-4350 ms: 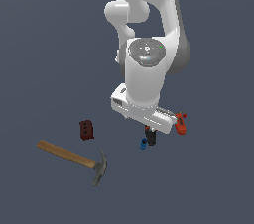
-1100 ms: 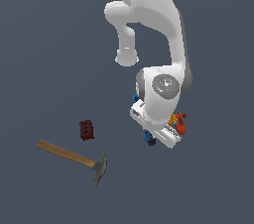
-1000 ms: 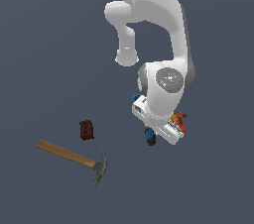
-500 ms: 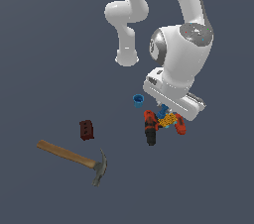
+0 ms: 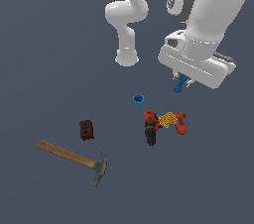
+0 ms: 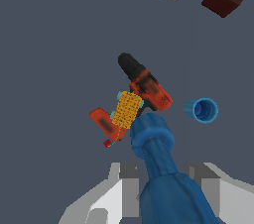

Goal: Pick up a designated object from a clutter of objects.

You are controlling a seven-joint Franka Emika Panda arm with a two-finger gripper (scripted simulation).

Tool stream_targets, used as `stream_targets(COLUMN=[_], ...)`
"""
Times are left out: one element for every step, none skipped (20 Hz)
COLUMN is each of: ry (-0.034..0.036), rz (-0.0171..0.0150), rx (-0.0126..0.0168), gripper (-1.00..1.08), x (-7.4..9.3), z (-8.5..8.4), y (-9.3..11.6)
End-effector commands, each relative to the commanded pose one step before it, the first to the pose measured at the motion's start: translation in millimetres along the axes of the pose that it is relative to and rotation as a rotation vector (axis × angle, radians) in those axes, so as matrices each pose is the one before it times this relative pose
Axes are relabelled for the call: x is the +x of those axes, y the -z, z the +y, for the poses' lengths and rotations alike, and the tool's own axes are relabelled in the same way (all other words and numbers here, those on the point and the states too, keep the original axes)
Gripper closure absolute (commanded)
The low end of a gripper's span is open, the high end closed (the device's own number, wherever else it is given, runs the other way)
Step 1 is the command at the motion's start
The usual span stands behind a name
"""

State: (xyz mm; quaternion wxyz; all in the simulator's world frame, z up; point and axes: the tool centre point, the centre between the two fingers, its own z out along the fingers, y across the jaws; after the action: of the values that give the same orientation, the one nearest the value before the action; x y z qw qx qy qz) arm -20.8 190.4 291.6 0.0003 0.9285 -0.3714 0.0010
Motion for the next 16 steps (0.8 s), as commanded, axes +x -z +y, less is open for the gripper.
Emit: stream_targets(ry=[-0.00063, 0.00000, 0.00000, 0.00000, 0.00000, 0.00000, 0.00000, 0.00000, 0.00058, 0.00000, 0.00000, 0.00020, 0.00000, 0.00000, 0.00020, 0.00000], rz=[0.00034, 0.00000, 0.00000, 0.00000, 0.00000, 0.00000, 0.00000, 0.00000, -0.00074, 0.00000, 0.00000, -0.00063, 0.00000, 0.00000, -0.00063, 0.00000], rx=[-0.00100, 0.00000, 0.00000, 0.00000, 0.00000, 0.00000, 0.00000, 0.00000, 0.00027, 0.00000, 0.00000, 0.00020, 0.00000, 0.00000, 0.00020, 0.00000], gripper=[1.08, 1.08, 1.08, 1.08, 1.08, 1.08, 1.08, 1.08, 1.08, 1.08, 1.08, 1.08, 1.08, 1.08, 1.08, 1.08], x=[-15.27, -5.47, -5.23, -4.95, -4.63, -4.25, -3.86, -3.47, -3.11, -2.70, -2.33, -1.83, -1.59, -1.23, -0.74, -0.52], z=[0.60, -0.12, -0.16, -0.20, -0.22, -0.24, -0.26, -0.29, -0.33, -0.33, -0.34, -0.30, -0.32, -0.28, -0.18, -0.14], y=[22.15, 8.09, 7.73, 7.30, 6.81, 6.26, 5.67, 5.09, 4.51, 3.96, 3.40, 2.83, 2.32, 1.79, 1.25, 0.75])
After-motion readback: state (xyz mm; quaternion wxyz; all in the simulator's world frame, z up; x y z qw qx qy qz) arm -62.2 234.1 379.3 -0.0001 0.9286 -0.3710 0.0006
